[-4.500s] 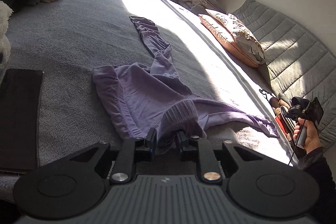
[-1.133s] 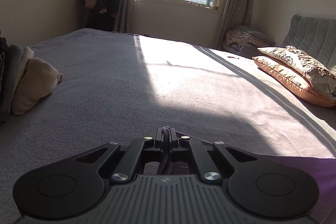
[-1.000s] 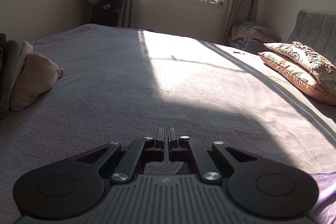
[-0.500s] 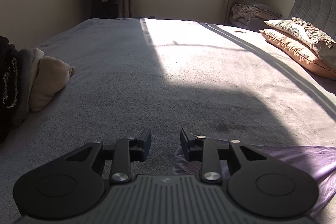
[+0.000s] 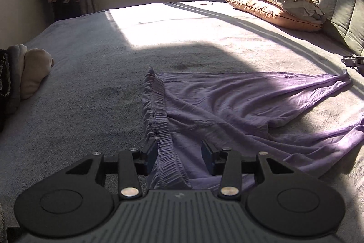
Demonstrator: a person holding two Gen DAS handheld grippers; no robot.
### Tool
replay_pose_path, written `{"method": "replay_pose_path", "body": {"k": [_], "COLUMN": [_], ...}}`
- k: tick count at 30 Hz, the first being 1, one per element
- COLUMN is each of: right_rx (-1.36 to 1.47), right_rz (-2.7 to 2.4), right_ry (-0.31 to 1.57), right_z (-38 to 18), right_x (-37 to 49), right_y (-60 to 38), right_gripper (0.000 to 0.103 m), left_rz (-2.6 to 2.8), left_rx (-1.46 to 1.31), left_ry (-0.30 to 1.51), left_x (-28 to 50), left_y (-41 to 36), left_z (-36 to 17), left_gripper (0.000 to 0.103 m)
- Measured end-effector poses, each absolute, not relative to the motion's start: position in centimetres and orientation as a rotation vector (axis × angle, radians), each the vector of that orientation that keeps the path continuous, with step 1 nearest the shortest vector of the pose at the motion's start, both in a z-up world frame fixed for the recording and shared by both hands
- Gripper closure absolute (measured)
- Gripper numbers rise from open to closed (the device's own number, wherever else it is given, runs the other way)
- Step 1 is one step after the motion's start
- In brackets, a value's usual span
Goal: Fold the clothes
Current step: 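Grasp the garment's waistband edge with the left gripper while the right gripper grasps the hem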
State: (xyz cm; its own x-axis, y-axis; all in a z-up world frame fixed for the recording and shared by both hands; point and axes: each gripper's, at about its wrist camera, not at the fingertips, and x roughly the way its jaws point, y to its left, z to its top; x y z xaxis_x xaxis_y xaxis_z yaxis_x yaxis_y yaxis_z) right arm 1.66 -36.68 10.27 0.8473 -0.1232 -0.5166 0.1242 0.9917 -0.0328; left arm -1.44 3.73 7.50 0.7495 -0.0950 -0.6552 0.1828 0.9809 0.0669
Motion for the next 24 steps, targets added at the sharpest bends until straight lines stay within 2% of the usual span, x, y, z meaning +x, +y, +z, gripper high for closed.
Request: {"method": "replay_pose_path", "body": {"k": [3, 5, 8, 11, 13, 20, 24], "right_rx": [-0.065, -0.083, -0.110, -0.146, -0.150, -0.118, -0.110], "right_rz": [-0.082, -0.055, -0.015, 0.001, 0.003, -0.010, 0.021], "right_ry": [0.585, 0.616, 0.663, 0.692, 0.688, 0.673, 0.680], "right_z": [9.2, 8.5, 7.3, 6.5, 6.5, 7.0, 7.0], "right_x": [1.9, 2.4, 3.1, 3.4, 3.1, 2.5, 2.5], "right_y": [-35.2, -34.7, -34.0, -33.5, -33.6, -34.3, -33.8], "right_gripper": [0.042, 0.041, 0.041, 0.041, 0.041, 0.040, 0.040], "left_rz": [-0.136, -0.131, -0.092, -0.004, 0.063, 0.128, 0.139], "left_rx": [0.201, 0.228, 0.246, 0.155, 0.071, -0.376, -0.453], "left_ry": [0.747, 0.779, 0.812, 0.806, 0.788, 0.839, 0.834], "left_x": [-0.6, 0.0, 0.4, 0.8, 0.9, 1.4, 1.3], "left_y": [3.0, 3.1, 3.5, 5.9, 8.1, 15.7, 16.2], "left_z": [6.0, 5.1, 4.2, 5.3, 6.3, 6.9, 6.9], "left_gripper": [0.058, 0.058, 0.084, 0.089, 0.097, 0.097, 0.097]}}
